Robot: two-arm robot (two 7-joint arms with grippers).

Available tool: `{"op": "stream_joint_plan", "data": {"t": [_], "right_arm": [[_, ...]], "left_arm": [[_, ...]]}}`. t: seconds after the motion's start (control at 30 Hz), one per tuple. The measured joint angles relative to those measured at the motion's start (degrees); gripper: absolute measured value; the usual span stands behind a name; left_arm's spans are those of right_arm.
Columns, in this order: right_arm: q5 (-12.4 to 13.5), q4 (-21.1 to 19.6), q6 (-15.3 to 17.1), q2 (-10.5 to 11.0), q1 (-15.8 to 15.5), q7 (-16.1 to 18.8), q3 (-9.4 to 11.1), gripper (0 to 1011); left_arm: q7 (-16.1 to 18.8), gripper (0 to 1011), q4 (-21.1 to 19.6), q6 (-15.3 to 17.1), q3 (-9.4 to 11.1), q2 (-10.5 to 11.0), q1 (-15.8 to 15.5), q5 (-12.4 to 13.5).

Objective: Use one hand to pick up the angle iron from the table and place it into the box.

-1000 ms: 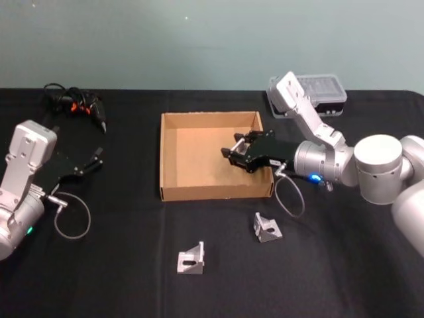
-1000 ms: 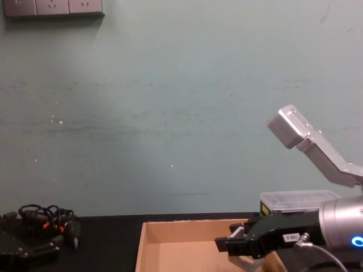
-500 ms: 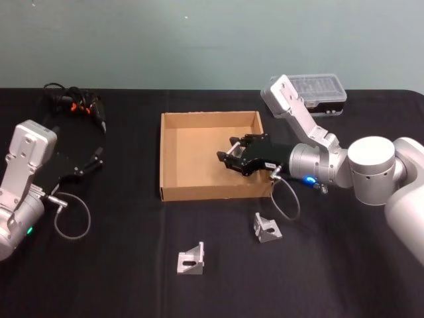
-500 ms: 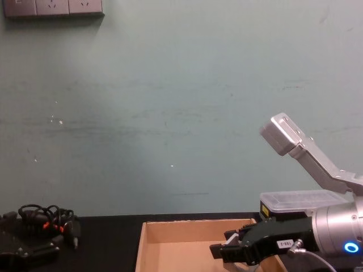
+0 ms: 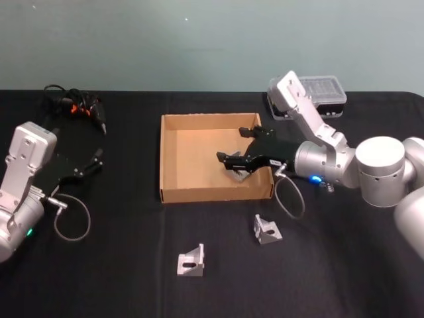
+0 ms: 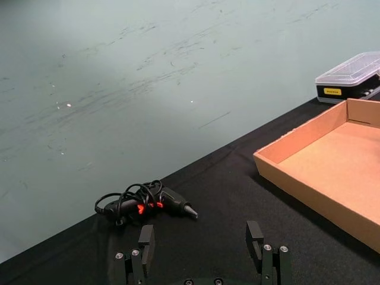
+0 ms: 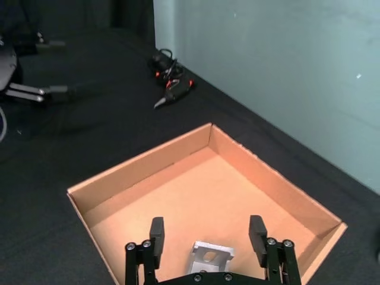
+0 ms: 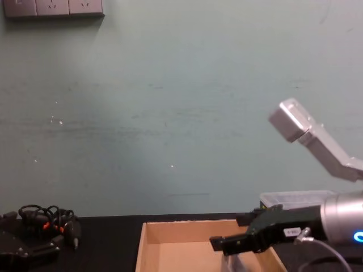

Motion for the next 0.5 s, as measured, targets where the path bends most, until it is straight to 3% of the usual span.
{"op": "stream_joint_plan", "data": {"t": [0.17,0.5], "right_arm": [[0.7,-8.3,1.6,2.9,-3.5,-1.3,1.4,997],[2.9,-26.4,6.3,9.9,-13.4,-5.1,5.2,1000]], "left_arm": [[0.0,1011,0.0,0.0,0.0,0.0,0.0,0.0],[0.0,1011,0.0,0.0,0.0,0.0,0.0,0.0]]}}
